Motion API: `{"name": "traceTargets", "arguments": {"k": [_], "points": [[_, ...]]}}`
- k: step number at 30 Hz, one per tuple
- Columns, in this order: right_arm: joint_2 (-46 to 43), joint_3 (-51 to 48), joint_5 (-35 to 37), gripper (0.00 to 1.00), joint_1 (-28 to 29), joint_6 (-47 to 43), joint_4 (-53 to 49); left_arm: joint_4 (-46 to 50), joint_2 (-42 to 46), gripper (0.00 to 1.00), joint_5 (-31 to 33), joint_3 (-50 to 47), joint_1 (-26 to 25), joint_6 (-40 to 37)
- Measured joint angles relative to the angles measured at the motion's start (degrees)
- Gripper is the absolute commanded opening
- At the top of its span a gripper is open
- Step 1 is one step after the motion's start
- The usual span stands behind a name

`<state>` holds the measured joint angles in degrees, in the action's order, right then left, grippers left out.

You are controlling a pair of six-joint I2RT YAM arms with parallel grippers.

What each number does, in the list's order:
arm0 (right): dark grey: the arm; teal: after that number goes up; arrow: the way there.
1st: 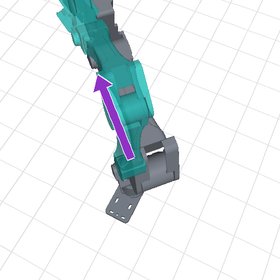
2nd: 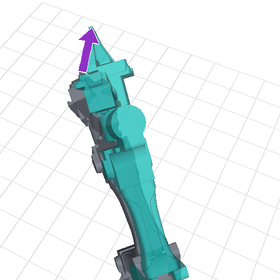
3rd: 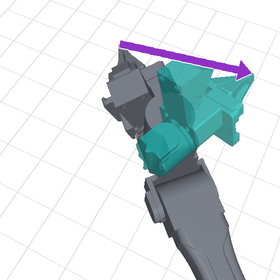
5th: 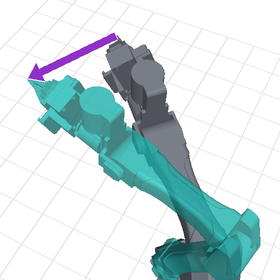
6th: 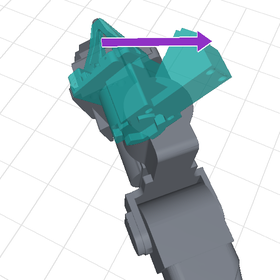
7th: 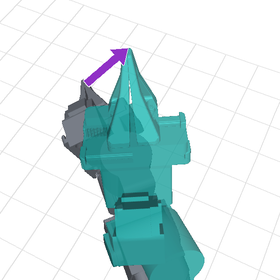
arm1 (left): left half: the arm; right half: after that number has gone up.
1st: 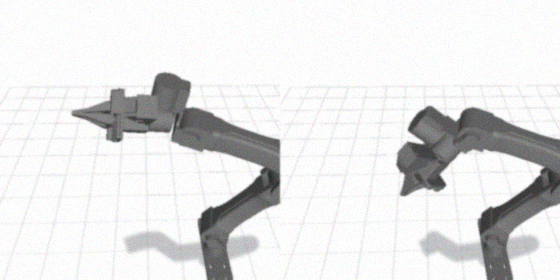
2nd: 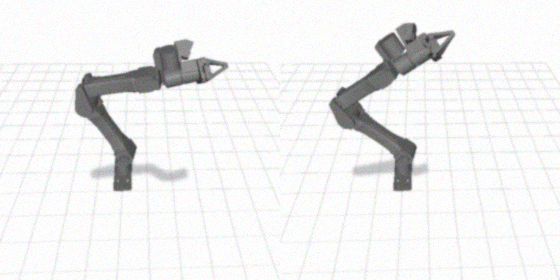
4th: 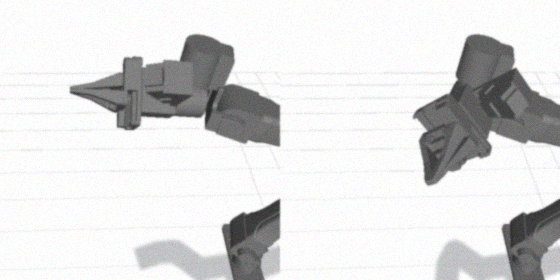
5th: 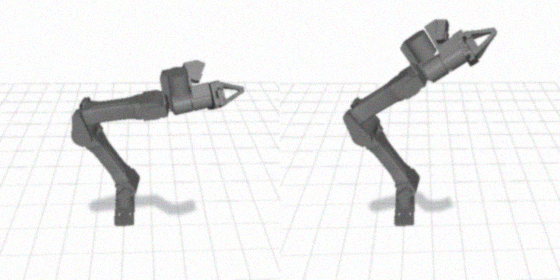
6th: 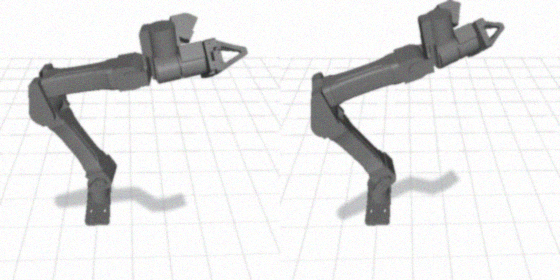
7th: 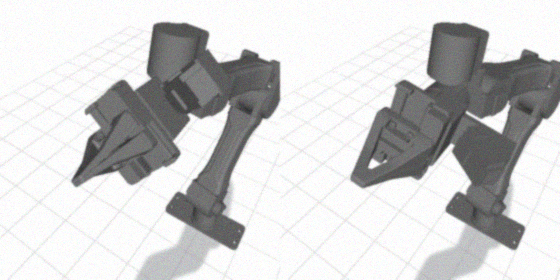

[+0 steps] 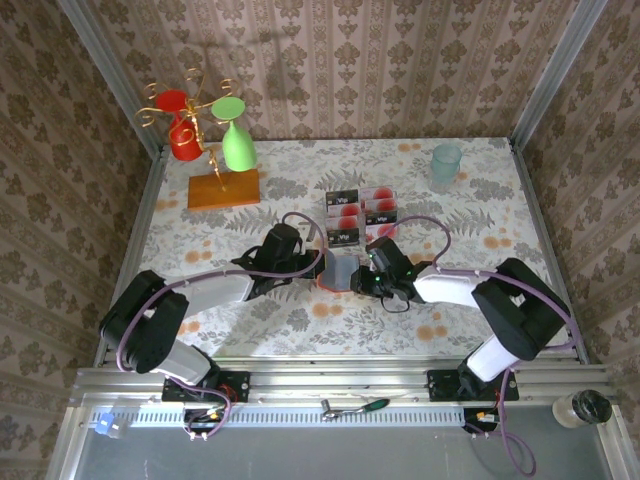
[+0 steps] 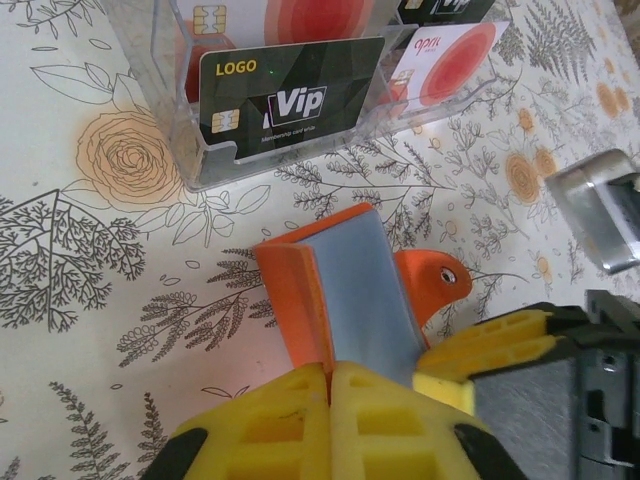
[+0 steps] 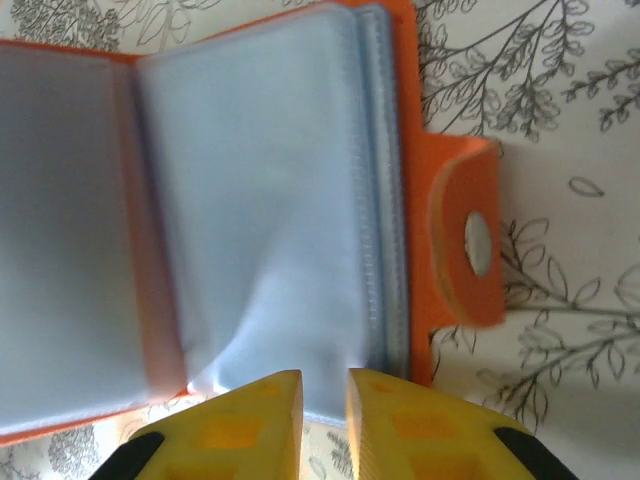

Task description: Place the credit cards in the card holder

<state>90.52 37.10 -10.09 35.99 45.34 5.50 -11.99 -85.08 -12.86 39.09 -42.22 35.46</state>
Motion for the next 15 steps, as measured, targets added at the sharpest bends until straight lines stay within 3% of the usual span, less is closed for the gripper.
{"name": "traceTargets", "arguments": {"k": [2, 5, 15], "points": [[0.4, -0.1, -0.3, 0.2, -0.6, -0.1, 1.8, -0.6, 0.0, 0.27, 0.0, -0.4, 0.2, 0.4], [1.1, -0.8, -0.8, 0.19, -1.2, 0.0, 4.0, -2.1, 0.0, 0.33, 0.1, -1.4, 0.9, 1.4], [1.8, -2.0, -1.2, 0.18, -1.6, 0.0, 8.1, -6.1, 0.1, 0.34, 1.0, -3.6, 1.8, 2.6]]}}
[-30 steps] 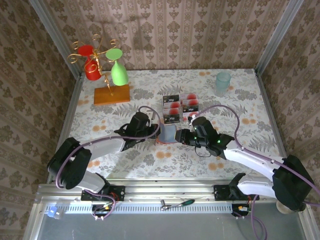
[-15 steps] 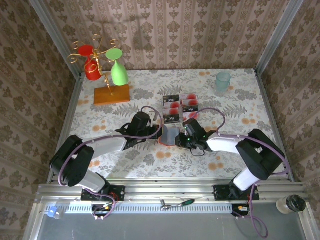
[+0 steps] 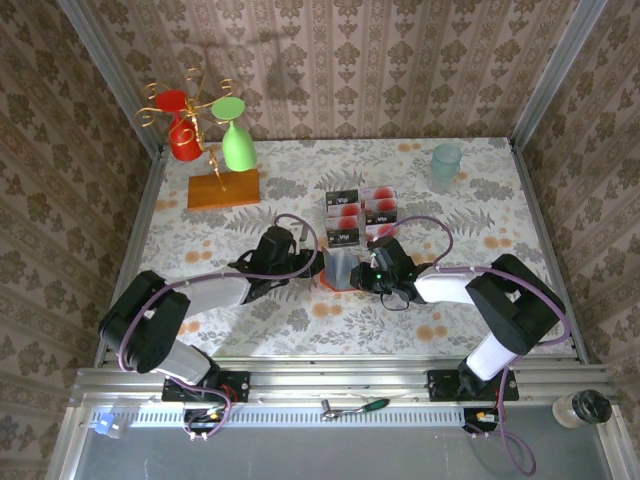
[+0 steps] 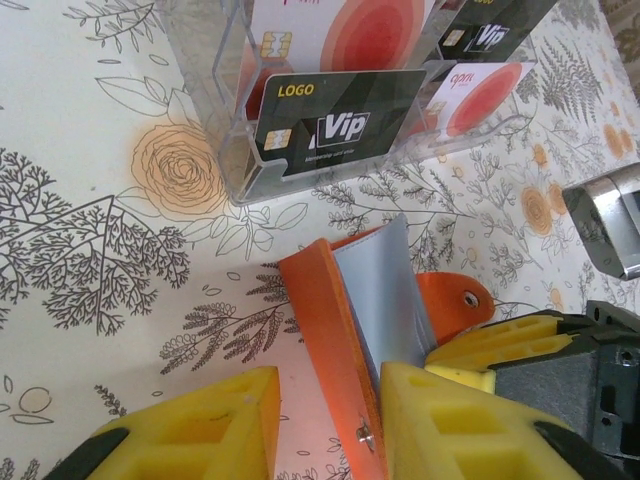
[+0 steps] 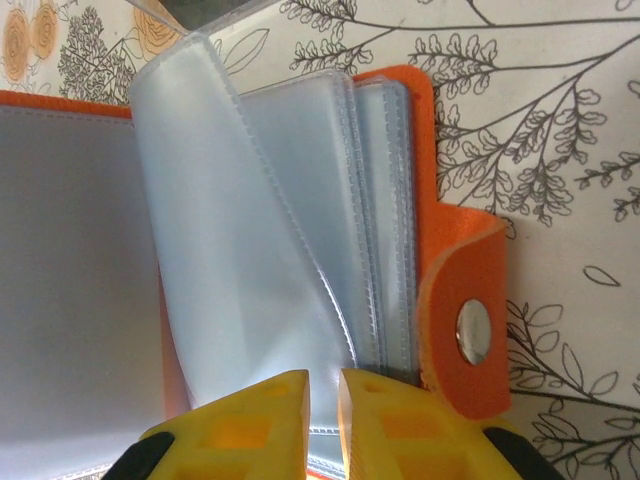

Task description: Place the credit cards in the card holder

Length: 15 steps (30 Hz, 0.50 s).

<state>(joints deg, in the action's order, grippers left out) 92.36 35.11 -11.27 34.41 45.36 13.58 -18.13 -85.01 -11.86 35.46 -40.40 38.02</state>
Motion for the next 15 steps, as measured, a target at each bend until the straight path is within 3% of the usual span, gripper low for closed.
{"name": "traceTargets", "arguments": {"k": [12, 15], "points": [[0.2, -0.7, -0.4, 0.18, -0.3, 0.5, 1.7, -3.4, 0.0, 0.43, 0.3, -1.2, 0.4, 1.6], [0.3, -0.9, -0.8, 0.17, -0.3, 0.9, 2.1, -4.4, 0.0, 0.32, 0.5, -1.4, 0.4, 2.0]]}}
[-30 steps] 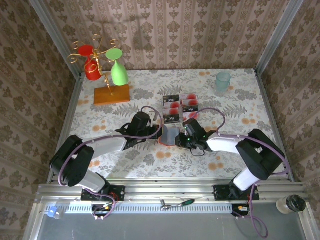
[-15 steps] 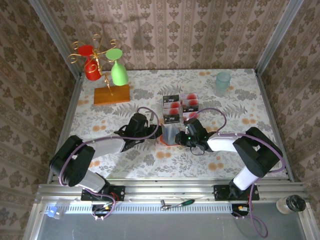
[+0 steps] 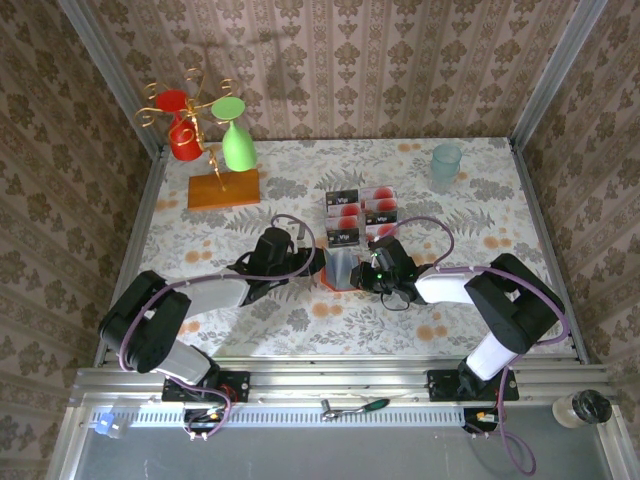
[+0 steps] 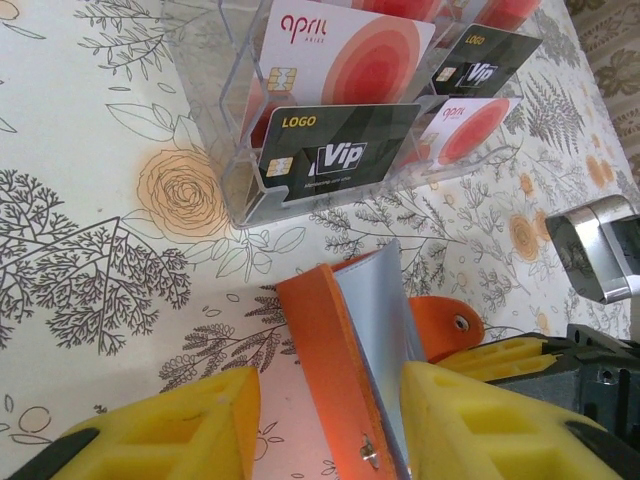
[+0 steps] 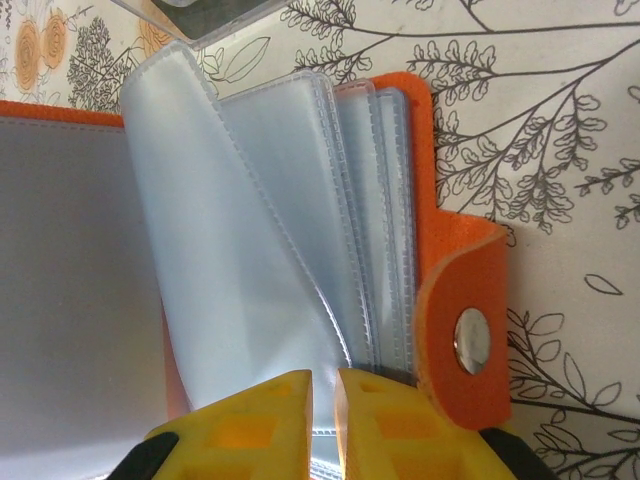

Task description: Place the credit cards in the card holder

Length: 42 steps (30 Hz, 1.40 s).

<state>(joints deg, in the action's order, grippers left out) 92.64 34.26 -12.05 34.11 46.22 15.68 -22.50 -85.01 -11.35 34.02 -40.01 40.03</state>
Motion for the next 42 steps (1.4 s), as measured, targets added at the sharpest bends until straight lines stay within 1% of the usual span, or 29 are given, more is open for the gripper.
{"name": "traceTargets", "arguments": {"k": [1, 3, 6, 8, 9, 13, 15, 17, 21, 26, 29, 35, 38, 40, 42], "points": [[0.0, 0.0, 0.0, 0.17, 0.0, 0.0, 0.0, -0.2, 0.0, 0.27, 0.0, 0.0, 0.0, 0.4], [0.0, 0.0, 0.0, 0.17, 0.0, 0.1, 0.1, -0.6, 0.0, 0.25, 0.0, -0.2, 0.0, 0.4], [0.0, -0.3, 0.0, 0.17, -0.1, 0.2, 0.5, -0.8, 0.0, 0.16, 0.1, -0.3, 0.0, 0.6], [0.0, -0.3, -0.2, 0.17, -0.1, 0.2, 0.5, -1.1, -0.1, 0.15, 0.0, -0.3, 0.0, 0.7], [0.0, -0.3, -0.2, 0.17, -0.1, 0.2, 0.6, -1.3, -0.3, 0.18, 0.0, -0.3, 0.0, 0.7], [0.0, -0.6, -0.3, 0.17, -0.2, 0.4, 1.1, -2.1, -1.3, 0.38, 0.0, -0.4, 0.0, 1.0], [0.0, -0.6, -0.4, 0.17, -0.4, 0.4, 1.1, -3.0, -1.3, 0.45, 0.1, -0.9, 0.0, 1.3], [0.0, -0.6, -0.4, 0.17, -0.4, 0.4, 1.1, -4.1, -1.3, 0.5, 0.1, -1.4, 0.0, 1.6], [0.1, -0.6, -0.6, 0.16, -0.5, 0.4, 1.3, -6.3, -1.3, 0.54, 0.2, -2.6, 0.0, 2.0], [0.1, -0.8, -0.7, 0.16, -0.6, 0.4, 1.6, -8.2, -1.3, 0.55, 0.3, -3.1, -0.1, 2.0], [0.2, -0.9, -0.9, 0.16, -0.7, 0.4, 1.9, -8.4, -1.3, 0.51, 0.3, -3.1, -0.1, 2.0], [0.5, -1.0, -1.7, 0.16, -1.1, 0.5, 2.5, -9.3, -2.9, 0.39, 0.2, -3.1, -0.1, 2.2], [0.7, -1.0, -2.0, 0.16, -1.2, 0.5, 2.8, -9.8, -4.0, 0.31, 0.2, -3.1, -0.1, 2.3], [0.8, -1.2, -2.2, 0.16, -1.2, 0.6, 3.3, -10.2, -4.4, 0.22, 0.2, -3.1, -0.1, 2.3], [0.8, -1.4, -2.2, 0.15, -1.3, 0.7, 3.7, -10.6, -4.4, 0.16, 0.2, -3.1, -0.1, 2.5]]}}
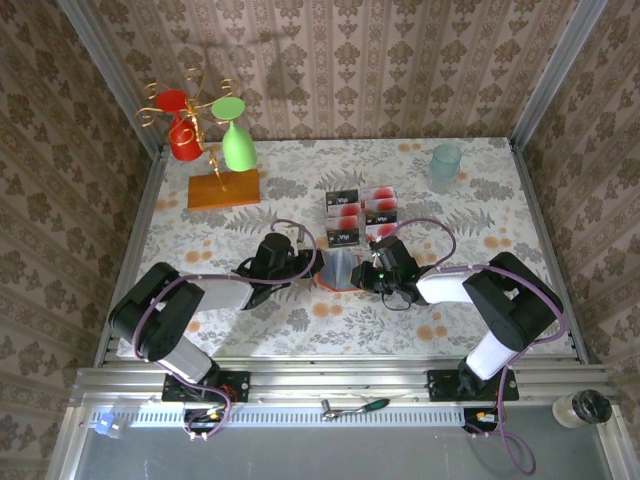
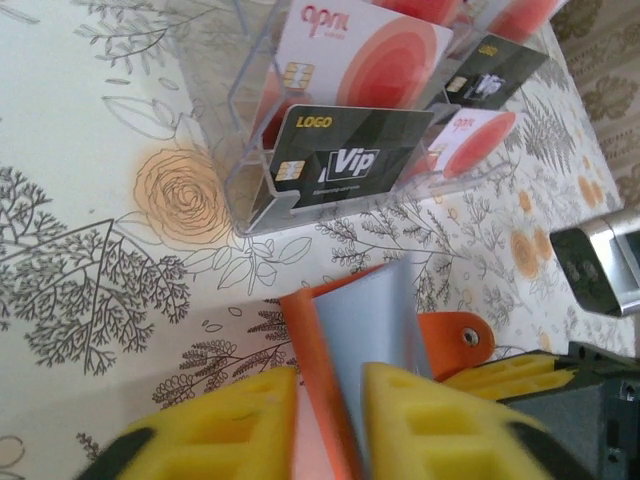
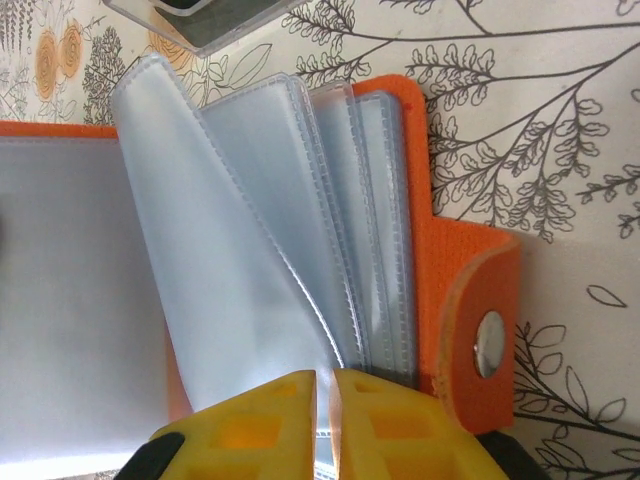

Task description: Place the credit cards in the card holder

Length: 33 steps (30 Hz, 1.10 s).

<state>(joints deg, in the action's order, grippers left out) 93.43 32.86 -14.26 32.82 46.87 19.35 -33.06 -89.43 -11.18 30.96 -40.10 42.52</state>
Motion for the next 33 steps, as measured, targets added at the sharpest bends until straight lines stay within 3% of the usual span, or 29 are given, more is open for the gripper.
{"name": "traceTargets", "arguments": {"k": [4, 7, 13, 18, 24, 26, 31, 33], "points": [[0.2, -0.1, -0.3, 0.15, -0.1, 0.0, 0.5, -1.2, 0.0, 0.11, -0.1, -0.1, -0.1, 0.4], [0.6, -0.1, -0.5, 0.15, -0.2, 0.0, 1.4, -2.9, 0.0, 0.0, -0.3, -0.3, -0.5, 0.7], [0.9, -0.1, -1.0, 0.15, -0.4, 0.0, 1.9, -8.8, -1.3, 0.0, -1.7, -0.5, -1.9, 2.6], [1.1, -0.1, -1.4, 0.15, -0.6, 0.0, 2.2, -15.8, -6.0, 0.07, -3.1, -0.8, -2.0, 5.4], [1.1, -0.1, -1.6, 0.15, -0.7, 0.0, 2.2, -21.1, -8.9, 0.0, -3.7, -1.2, -2.0, 7.7], [1.1, -0.2, -1.7, 0.15, -0.7, 0.0, 2.3, -22.1, -8.9, 0.05, -3.7, -1.7, -2.0, 8.0], [1.1, -0.1, -1.7, 0.14, -0.7, 0.0, 2.3, -23.5, -8.8, 0.31, -3.8, -2.2, -2.0, 8.2], [1.1, -0.1, -1.7, 0.14, -0.7, 0.2, 2.3, -23.6, -8.5, 0.33, -3.7, -2.4, -2.0, 8.1]]}}
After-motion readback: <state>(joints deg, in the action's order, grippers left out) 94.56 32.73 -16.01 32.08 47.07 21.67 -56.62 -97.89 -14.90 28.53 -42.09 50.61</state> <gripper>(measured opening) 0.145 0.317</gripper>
